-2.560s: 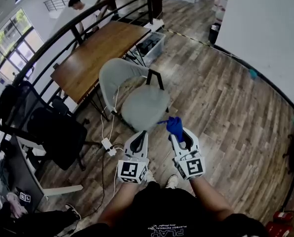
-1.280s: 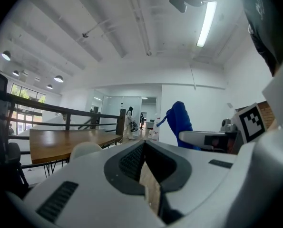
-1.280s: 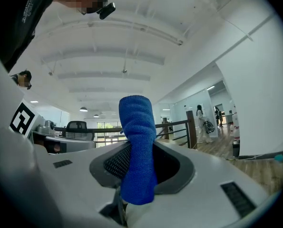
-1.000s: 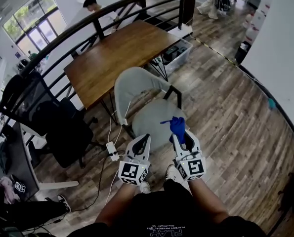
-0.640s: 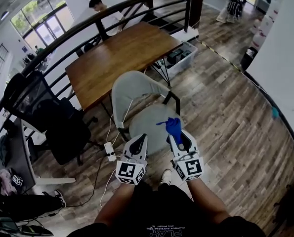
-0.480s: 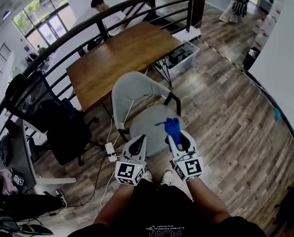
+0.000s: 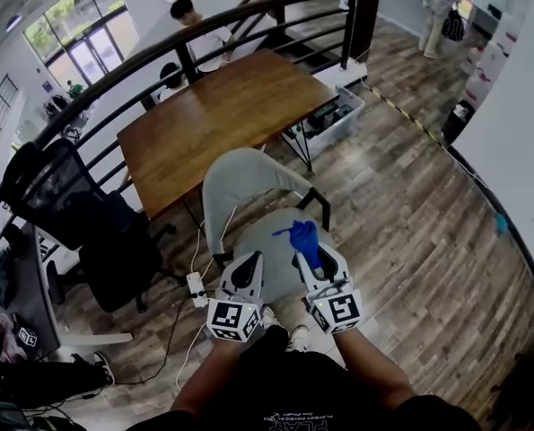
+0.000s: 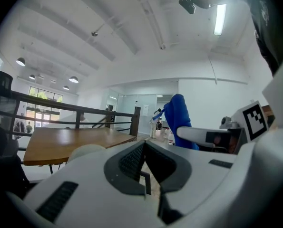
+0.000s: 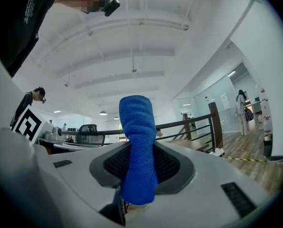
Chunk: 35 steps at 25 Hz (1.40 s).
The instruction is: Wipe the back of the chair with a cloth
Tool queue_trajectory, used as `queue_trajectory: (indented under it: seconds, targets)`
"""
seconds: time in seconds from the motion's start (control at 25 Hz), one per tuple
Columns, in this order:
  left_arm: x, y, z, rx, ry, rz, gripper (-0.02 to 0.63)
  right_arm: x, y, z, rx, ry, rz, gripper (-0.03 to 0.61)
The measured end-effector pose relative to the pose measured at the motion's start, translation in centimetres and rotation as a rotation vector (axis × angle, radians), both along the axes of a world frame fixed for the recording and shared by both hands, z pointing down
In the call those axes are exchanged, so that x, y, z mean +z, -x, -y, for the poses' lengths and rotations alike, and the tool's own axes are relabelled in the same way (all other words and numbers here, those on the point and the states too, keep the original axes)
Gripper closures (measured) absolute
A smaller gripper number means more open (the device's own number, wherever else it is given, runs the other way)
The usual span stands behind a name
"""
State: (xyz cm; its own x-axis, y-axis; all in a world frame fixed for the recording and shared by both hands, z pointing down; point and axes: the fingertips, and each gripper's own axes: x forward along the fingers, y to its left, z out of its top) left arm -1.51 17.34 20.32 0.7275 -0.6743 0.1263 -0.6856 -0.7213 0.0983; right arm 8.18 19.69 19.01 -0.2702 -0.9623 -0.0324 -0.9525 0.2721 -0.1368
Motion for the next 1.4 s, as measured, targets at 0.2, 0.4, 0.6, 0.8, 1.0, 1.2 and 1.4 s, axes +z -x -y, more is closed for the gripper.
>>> queue_trajectory:
  seconds: [0.2, 0.4, 0.6, 0.8, 1.0, 1.2, 1.4]
  targets:
    - [-0.3, 1.5, 4.6, -0.031, -0.003, -0.019, 0.611, -0.1, 1.4, 4.9, -0.032, 0.016, 0.012, 0.456]
    - [0.0, 3.7, 7.9, -0.076, 0.019, -0.040, 0.611, 0.0, 3.7, 8.5, -0.075, 0.042, -0.007, 0.456]
    - [0.2, 5.3, 10.2, -0.101, 0.021, -0.051, 0.612, 0.3, 5.3, 10.8, -0.097, 0.064, -0.058, 0.454]
    - [0.6, 7.2, 12.2, -0.148, 0.030, -0.054, 0.611, 1.0, 6.7, 12.9, -0.131, 0.097, -0.051, 0.456]
    - [1.8, 7.6, 13.2, -0.211, 0.054, -0.037, 0.611, 1.7, 6.7, 15.1, -0.192, 0.083, -0.037, 0.454]
    - [2.5, 6.8, 15.0, -0.284, 0.064, -0.020, 0.612, 2.0, 6.8, 17.6, -0.290, 0.039, -0.090, 0.454]
    - [3.4, 6.2, 17.6, -0.375, 0.064, -0.012, 0.611, 3.1, 6.8, 20.6, -0.383, 0.027, -0.080, 0.456]
